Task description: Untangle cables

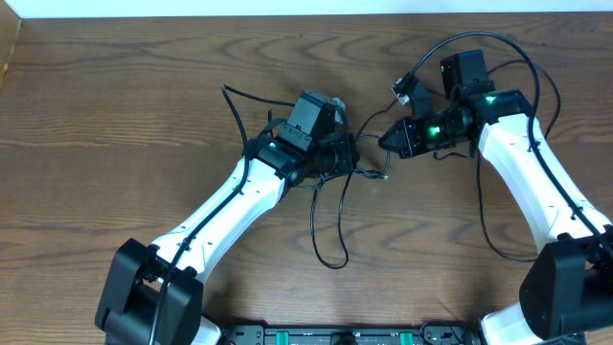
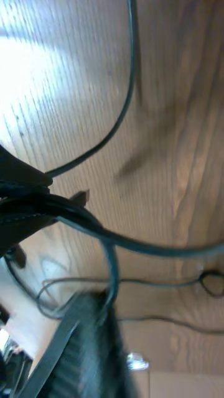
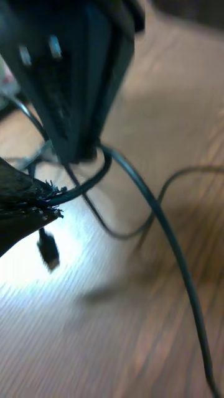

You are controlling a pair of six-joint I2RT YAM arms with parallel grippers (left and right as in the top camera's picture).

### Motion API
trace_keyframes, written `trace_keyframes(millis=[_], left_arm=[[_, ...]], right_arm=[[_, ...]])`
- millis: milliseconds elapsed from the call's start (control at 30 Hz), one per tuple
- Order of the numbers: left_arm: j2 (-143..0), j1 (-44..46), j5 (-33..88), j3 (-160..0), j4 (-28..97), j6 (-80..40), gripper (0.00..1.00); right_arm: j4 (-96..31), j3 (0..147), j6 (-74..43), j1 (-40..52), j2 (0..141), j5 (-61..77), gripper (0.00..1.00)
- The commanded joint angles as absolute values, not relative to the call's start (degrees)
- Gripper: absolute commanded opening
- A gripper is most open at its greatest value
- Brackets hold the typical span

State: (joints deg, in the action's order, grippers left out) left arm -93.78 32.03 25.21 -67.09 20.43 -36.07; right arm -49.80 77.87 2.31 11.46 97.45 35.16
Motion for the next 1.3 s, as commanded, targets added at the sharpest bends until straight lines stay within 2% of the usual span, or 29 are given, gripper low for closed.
trace_keyframes(millis=[0, 133, 300, 567, 700, 833, 933, 1033, 1200, 1267], left_arm=[[-94.19, 31.14, 35.14, -67.40, 17.82, -36.12, 0.08], [-94.17, 29.43, 49.21, -67.40, 11.16, -37.41, 0.07], [-94.17, 25.80, 57.23, -67.40, 9.47, -42.57, 0.08], [-94.19, 23.49, 59.90, -67.40, 9.47, -44.93, 0.07], [-94.19, 23.46, 64.16, -67.40, 9.45, -44.40, 0.08], [-94.19, 23.46, 67.92, -67.40, 10.00, -37.06, 0.08], [-94.19, 23.46, 66.96, -67.40, 11.53, -31.16, 0.08], [-94.19, 23.46, 60.90, -67.40, 14.24, -30.41, 0.08], [-94.19, 23.46, 48.38, -67.40, 18.31, -30.41, 0.08], [-94.19, 23.46, 45.45, -67.40, 19.11, -30.41, 0.08]], right_arm=[[-48.49, 77.60, 3.07, 11.57, 96.23, 22.59, 0.01], [-45.95, 76.53, 8.95, 12.14, 96.23, 23.00, 0.01], [-43.97, 74.26, 9.98, 11.94, 96.23, 22.79, 0.01], [-39.99, 69.80, 8.88, 12.03, 96.23, 25.43, 0.01], [-37.41, 69.52, 2.70, 11.92, 96.23, 15.31, 0.01], [-36.25, 69.52, -5.04, 11.64, 96.23, 6.04, 0.01], [-36.80, 69.52, -5.76, 11.40, 96.23, 8.67, 0.01], [-37.82, 69.52, -5.72, 11.29, 96.23, 11.53, 0.01], [-43.03, 69.54, -5.72, 11.29, 96.20, 14.57, 0.22], [-43.68, 69.54, -5.74, 11.27, 96.14, 15.64, 0.24]])
